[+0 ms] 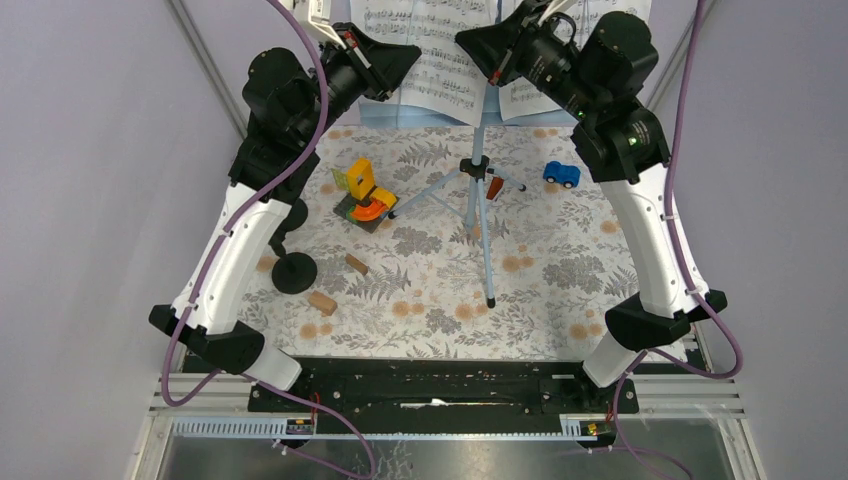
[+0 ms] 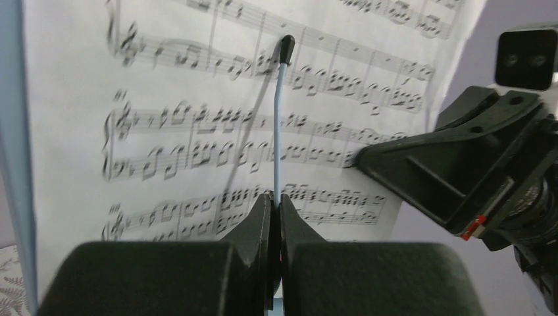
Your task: Pack up the instrument practice props
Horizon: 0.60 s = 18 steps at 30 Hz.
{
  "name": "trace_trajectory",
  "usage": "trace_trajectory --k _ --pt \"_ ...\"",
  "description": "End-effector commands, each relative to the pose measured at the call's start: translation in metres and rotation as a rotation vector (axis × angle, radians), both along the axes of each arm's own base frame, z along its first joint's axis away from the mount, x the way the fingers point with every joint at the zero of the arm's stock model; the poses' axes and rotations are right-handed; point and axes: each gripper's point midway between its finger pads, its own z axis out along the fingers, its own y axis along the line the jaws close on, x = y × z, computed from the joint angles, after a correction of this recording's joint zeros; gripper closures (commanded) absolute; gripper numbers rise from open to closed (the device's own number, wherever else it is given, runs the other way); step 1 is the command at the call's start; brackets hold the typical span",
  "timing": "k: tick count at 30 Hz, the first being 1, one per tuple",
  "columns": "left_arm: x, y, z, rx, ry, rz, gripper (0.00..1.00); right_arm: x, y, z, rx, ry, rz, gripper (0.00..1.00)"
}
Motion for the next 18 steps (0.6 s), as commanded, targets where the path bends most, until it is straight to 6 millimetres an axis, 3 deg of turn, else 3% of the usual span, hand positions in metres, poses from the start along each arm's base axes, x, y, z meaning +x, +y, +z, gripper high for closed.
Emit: trace_trajectory --k 1,10,18 --pt "-0.025 0.012 0.037 -0.062 -0.113 -0.008 1.0 -0.021 -0.012 0.035 -0.009 -0.136 0.008 1.0" --pt "-0.028 0.016 0.036 -0.063 -0.117 0.005 1.0 -0.04 -0.031 0.038 -0.049 -0.175 -0.038 1.0" --pt "-0.029 0.018 0.035 -0.06 -0.116 0.013 1.0 -0.065 -0.067 0.019 -0.092 -0.151 -0.146 1.0"
